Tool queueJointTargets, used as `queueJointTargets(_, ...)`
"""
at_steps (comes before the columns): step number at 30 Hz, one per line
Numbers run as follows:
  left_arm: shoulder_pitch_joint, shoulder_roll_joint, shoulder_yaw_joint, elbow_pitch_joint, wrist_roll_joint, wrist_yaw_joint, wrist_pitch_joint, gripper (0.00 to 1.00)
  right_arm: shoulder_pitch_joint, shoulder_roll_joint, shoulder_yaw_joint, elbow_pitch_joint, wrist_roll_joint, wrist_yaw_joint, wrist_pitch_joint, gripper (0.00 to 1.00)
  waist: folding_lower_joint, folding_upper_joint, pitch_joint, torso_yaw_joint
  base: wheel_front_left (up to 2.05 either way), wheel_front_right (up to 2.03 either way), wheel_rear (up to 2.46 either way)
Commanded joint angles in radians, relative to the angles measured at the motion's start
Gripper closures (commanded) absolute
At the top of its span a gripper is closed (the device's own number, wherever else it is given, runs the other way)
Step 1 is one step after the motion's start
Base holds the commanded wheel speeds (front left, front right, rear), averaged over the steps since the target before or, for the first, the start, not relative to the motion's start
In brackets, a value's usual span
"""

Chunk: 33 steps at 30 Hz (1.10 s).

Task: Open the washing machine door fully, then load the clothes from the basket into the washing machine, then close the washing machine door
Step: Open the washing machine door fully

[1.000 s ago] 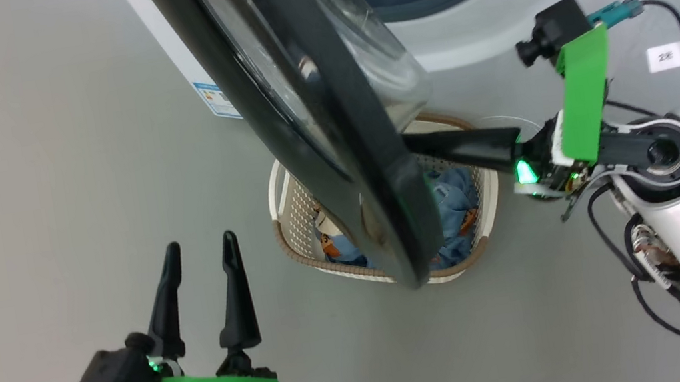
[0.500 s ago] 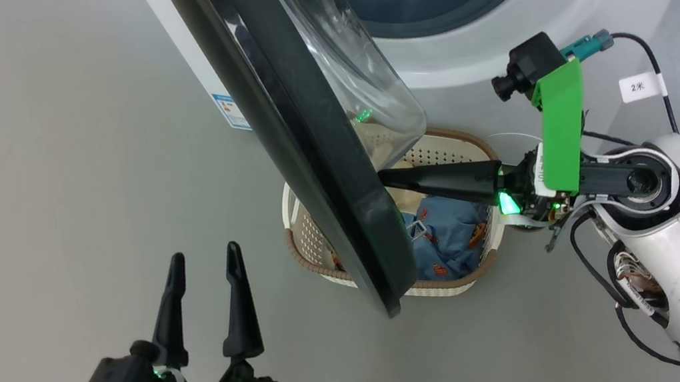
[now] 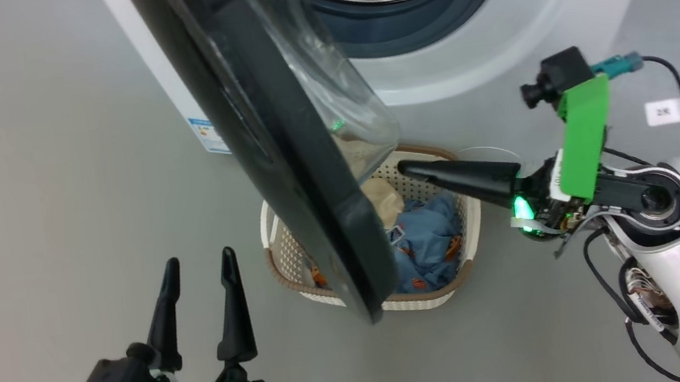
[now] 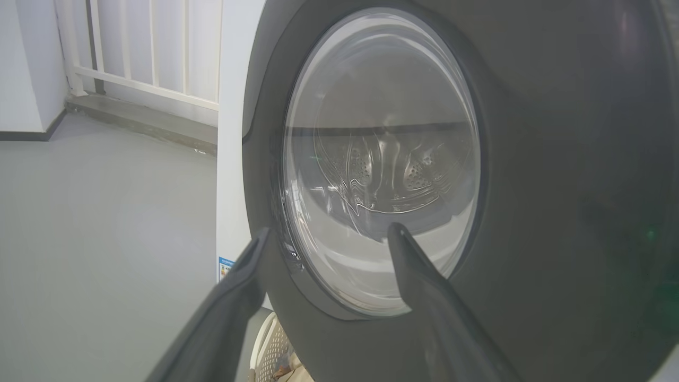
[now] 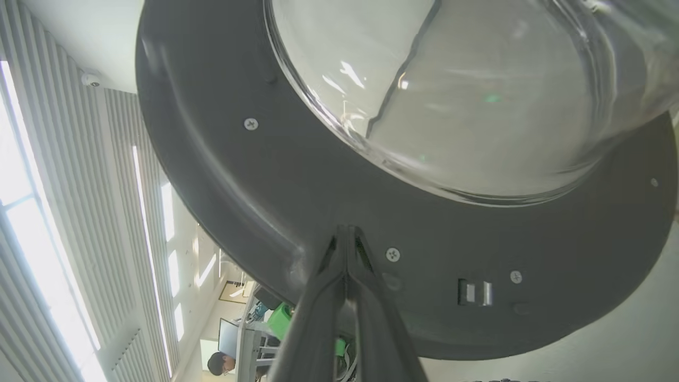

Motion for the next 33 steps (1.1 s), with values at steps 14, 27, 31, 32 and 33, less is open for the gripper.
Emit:
queueJointTargets(14,0.012,0.012,0.130,0.014,0.038,-0.033,-0.006,0.00,0.146,-0.045,-0.085,-0.050,-0.131,0.006,-0.290,0.00,0.0000,0.0000,-0.060,-0.121,0.00,0.00,0.00)
queueJointTargets(27,0.035,0.012,0.185,0.029,0.056,-0.048,-0.006,0.00,0.320,-0.134,-0.024,-0.074,-0.200,0.006,-0.540,0.00,0.0000,0.0000,-0.102,-0.166,0.00,0.00,0.00)
queueJointTargets(31,0.049,0.012,0.206,0.028,0.063,-0.051,-0.006,0.00,0.373,-0.170,0.006,-0.078,-0.212,0.006,-0.622,0.00,0.0000,0.0000,-0.113,-0.181,0.00,0.00,0.00)
queueJointTargets(32,0.052,0.012,0.210,0.027,0.064,-0.052,-0.006,0.00,0.385,-0.177,0.013,-0.078,-0.214,0.006,-0.644,0.00,0.0000,0.0000,-0.114,-0.184,0.00,0.00,0.00)
queueJointTargets(33,0.055,0.012,0.214,0.026,0.065,-0.053,-0.006,0.00,0.396,-0.185,0.020,-0.078,-0.216,0.006,-0.664,0.00,0.0000,0.0000,-0.114,-0.187,0.00,0.00,0.00)
